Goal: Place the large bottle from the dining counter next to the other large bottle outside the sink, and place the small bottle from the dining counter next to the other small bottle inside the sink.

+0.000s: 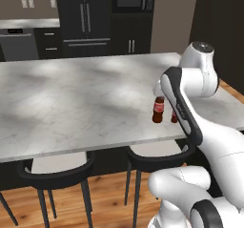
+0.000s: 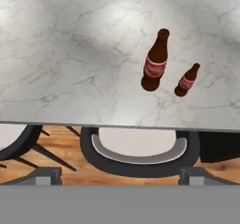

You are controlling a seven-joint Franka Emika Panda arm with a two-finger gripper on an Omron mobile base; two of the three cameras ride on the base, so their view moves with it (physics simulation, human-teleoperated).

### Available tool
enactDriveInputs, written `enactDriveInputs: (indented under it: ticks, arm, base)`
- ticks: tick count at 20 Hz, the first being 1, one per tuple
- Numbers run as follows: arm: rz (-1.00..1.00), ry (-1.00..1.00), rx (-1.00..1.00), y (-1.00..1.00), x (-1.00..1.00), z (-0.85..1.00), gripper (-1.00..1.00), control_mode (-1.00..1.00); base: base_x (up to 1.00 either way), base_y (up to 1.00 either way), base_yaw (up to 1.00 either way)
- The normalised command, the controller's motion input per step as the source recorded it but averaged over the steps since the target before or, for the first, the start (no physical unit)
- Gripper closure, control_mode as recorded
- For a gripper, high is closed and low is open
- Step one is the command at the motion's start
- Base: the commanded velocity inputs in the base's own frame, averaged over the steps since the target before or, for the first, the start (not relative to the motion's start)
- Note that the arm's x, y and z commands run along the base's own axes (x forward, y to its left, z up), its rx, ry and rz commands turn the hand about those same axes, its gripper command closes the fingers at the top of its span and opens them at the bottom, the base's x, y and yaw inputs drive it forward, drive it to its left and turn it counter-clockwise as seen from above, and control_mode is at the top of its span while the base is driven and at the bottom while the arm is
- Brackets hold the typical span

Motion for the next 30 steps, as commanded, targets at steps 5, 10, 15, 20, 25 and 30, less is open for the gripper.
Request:
enactDriveInputs:
  ticks: [5, 10, 15, 20, 25, 30]
  arm:
    - [0.00, -0.10, -0.01, -0.05, -0.10, -0.08, -1.00, -1.00]
    - [0.00, -0.06, -0.02, -0.13, -0.01, -0.14, -1.00, -1.00]
    - [0.00, -0.06, -0.03, -0.17, -0.03, -0.12, -1.00, -1.00]
    - [0.00, -0.03, -0.01, -0.18, 0.00, -0.15, -1.00, -1.00]
    - [0.00, 0.00, 0.00, -0.18, 0.00, -0.15, -1.00, -1.00]
    - [0.00, -0.01, 0.00, -0.20, 0.00, -0.05, -1.00, -1.00]
  base:
    - [0.00, 0.00, 0.00]
    - [0.00, 0.00, 0.00]
    - [0.00, 0.00, 0.00]
    - [0.00, 0.00, 0.00]
    - [0.00, 0.00, 0.00]
    - [0.00, 0.00, 0.00]
